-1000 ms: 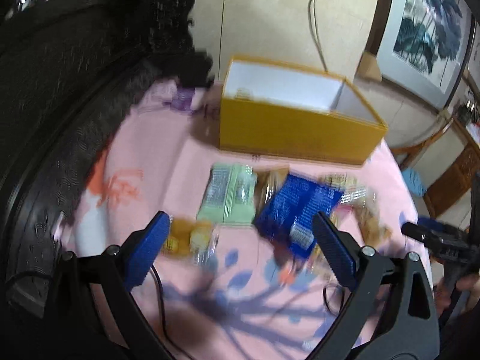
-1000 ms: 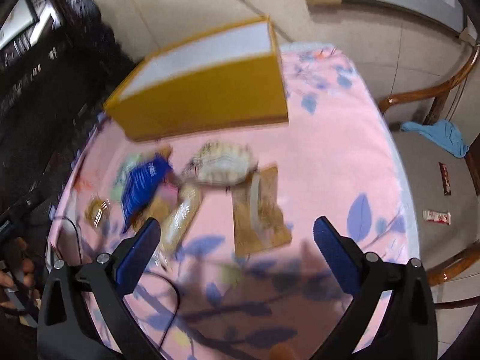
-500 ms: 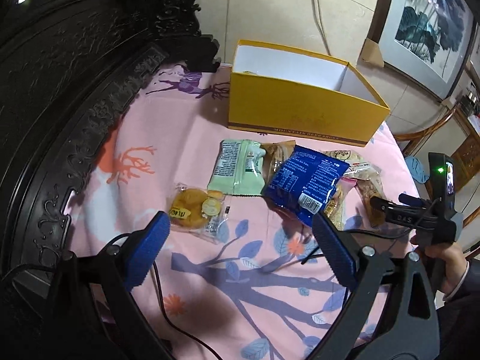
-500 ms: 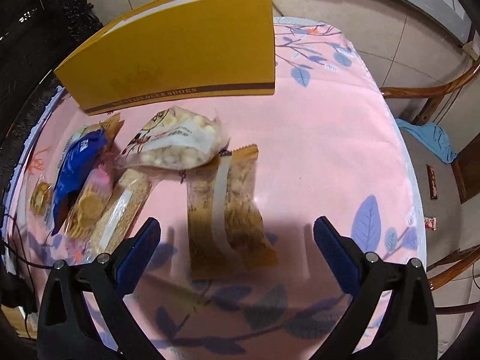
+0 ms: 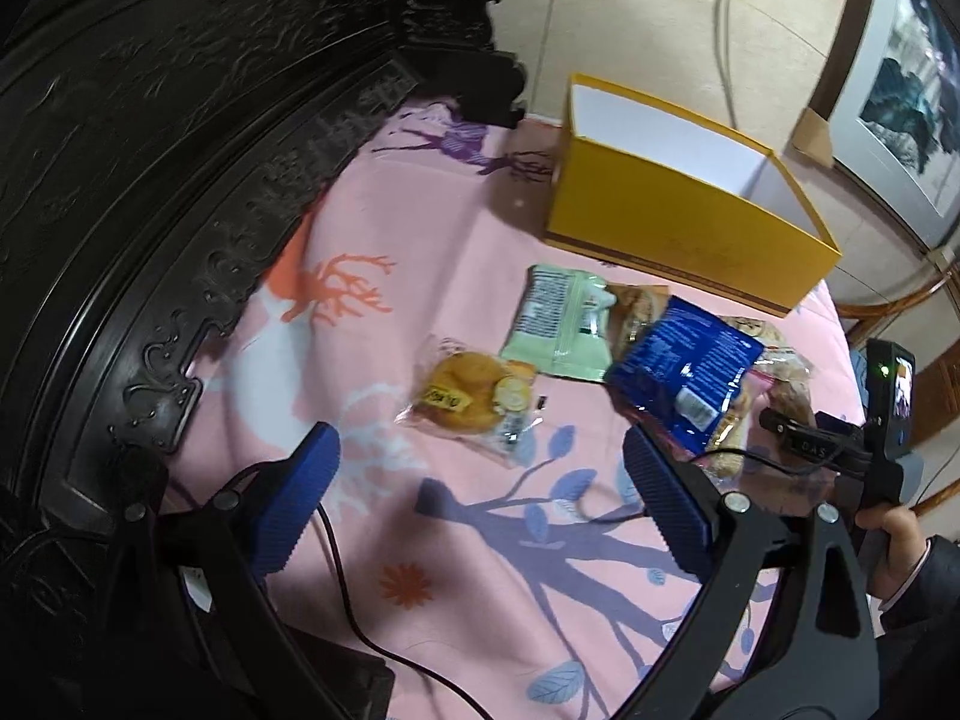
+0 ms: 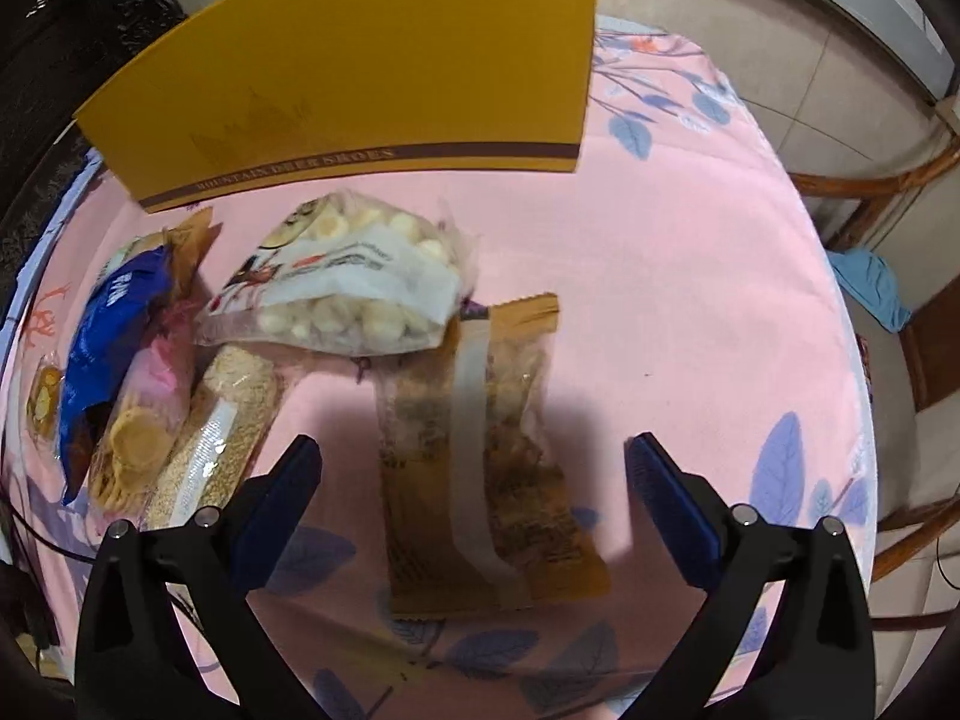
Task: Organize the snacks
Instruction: 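Move both tools back over the remaining snack pile, then grasp the tan striped bag with the right tool while the left tool grasps the yellow cake packet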
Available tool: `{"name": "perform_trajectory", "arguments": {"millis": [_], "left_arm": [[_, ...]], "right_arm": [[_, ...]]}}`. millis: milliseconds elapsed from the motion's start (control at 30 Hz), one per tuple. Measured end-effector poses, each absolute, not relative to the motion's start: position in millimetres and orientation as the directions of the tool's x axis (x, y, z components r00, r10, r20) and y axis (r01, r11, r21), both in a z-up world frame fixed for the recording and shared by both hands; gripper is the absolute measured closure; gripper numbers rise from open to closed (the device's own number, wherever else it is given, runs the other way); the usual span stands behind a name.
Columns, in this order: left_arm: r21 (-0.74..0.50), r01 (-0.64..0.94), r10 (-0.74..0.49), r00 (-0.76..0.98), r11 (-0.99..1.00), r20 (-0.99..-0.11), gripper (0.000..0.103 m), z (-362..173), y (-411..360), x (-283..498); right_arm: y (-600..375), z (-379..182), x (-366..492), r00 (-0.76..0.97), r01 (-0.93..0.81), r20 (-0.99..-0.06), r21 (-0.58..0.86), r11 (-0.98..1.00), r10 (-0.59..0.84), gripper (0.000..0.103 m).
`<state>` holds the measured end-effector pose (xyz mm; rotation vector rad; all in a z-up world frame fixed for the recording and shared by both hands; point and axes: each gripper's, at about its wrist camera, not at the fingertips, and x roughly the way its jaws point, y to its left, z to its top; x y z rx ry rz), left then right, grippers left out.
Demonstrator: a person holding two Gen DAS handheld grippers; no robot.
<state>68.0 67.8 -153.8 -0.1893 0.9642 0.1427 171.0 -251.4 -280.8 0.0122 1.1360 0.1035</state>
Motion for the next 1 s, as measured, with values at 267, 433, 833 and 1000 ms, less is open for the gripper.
{"name": "perform_trajectory", "arguments": {"millis": [267, 433, 833, 1000], "left_arm": [[-0.087, -0.208, 0.043, 0.552, 0.974, -0.833, 0.006, -156.1, 66.8, 73.5], [-0.076, -0.191, 0.042, 0.550, 0.979, -0.834, 0.006, -159.2, 63.4, 75.7], [-0.040, -0.174, 0.056, 0.511, 0.984, -0.858, 0.006, -189.1, 63.9, 104.5], [-0.018, -0.156, 0.058, 0.467, 0.988, -0.883, 0.006, -215.1, 60.6, 128.2]], "right_arm": [[-243.9, -283.4, 168.8, 0.395, -0.117, -0.917, 0.005, 0.993, 0.051, 0.001], [-239.6, -274.9, 166.3, 0.431, -0.105, -0.901, 0.000, 0.994, 0.046, 0.033], [-254.0, -269.6, 128.8, 0.474, -0.118, -0.873, 0.061, 0.991, 0.110, 0.060], [-256.5, -269.8, 121.8, 0.479, -0.103, -0.869, 0.087, 0.991, 0.126, 0.060]]}}
